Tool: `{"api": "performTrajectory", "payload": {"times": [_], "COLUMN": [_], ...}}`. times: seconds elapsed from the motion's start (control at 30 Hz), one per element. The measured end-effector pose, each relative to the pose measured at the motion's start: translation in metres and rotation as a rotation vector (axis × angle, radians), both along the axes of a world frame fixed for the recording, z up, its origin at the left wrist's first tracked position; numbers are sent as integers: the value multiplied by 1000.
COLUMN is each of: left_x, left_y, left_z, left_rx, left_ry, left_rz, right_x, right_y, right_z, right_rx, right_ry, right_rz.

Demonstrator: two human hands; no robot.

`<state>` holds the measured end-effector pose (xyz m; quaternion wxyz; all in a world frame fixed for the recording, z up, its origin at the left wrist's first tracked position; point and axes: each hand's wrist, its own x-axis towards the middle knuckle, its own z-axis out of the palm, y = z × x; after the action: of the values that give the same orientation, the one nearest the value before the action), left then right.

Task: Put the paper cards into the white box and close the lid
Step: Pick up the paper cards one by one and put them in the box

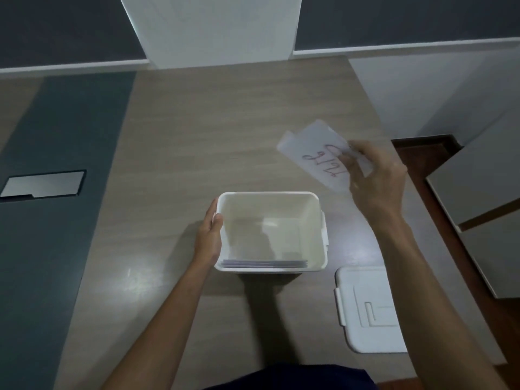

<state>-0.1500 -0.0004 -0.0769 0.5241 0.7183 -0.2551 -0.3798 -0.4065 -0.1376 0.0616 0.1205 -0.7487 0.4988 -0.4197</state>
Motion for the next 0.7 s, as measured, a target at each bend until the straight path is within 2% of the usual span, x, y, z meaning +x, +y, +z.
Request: {"api": "performTrajectory", "payload": {"times": [0.1,0.23,0.33,0.47,0.6,0.7], "left_x": [2,5,3,3,3,1], "left_y": [-1,0,0,0,0,1], "left_z": [-4,-10,-7,-6,-8,-7], "left_rx": [9,15,9,1,26,37], "left_ry": [14,41,51,51,5,-44], "left_rz": [-1,-20,-4,-2,-13,-11], "right_x": [26,49,59,65,66,63], "right_y": [25,50,63,73,88,87], "right_z": [7,-24,-52,-79,-96,-98], "right_rx": [-10,108,323,469,703,757], "right_ry": [69,268,436,520,736,674], "right_rz": [206,443,497,529,685,676]}}
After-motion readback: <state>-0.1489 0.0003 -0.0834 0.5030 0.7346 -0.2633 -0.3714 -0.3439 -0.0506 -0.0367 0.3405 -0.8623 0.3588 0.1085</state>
